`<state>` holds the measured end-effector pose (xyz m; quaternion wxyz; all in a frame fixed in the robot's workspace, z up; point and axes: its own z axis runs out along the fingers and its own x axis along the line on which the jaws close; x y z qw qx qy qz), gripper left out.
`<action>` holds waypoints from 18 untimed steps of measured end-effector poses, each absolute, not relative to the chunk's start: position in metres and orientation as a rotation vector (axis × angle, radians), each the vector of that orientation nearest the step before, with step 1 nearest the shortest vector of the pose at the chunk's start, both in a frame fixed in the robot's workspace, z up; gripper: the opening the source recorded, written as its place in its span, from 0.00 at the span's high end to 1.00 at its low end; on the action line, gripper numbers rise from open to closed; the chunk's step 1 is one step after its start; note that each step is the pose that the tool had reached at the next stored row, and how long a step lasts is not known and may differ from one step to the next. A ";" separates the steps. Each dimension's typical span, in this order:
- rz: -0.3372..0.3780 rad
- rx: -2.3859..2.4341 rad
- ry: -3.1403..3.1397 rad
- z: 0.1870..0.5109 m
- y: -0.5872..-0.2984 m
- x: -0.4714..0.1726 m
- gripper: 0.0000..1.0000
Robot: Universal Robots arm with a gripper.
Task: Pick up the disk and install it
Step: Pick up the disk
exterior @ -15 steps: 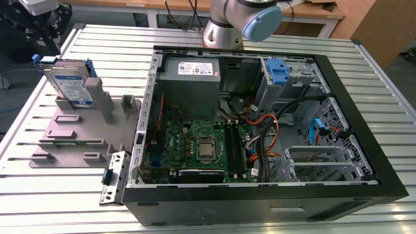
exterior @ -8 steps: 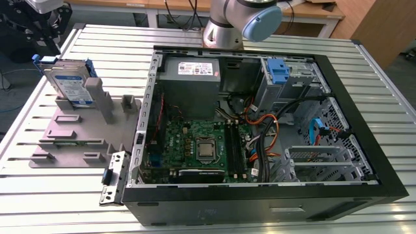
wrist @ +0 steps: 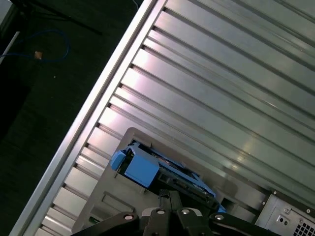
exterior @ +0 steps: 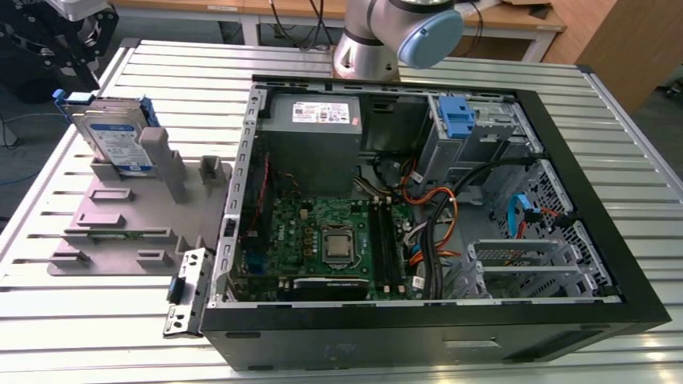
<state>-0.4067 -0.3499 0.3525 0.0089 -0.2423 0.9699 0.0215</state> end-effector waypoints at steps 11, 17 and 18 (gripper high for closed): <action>0.068 -0.818 3.015 0.352 -0.350 -0.407 0.89; 0.069 -0.940 2.981 0.352 -0.350 -0.407 0.89; 0.069 -0.964 2.974 0.352 -0.350 -0.407 0.89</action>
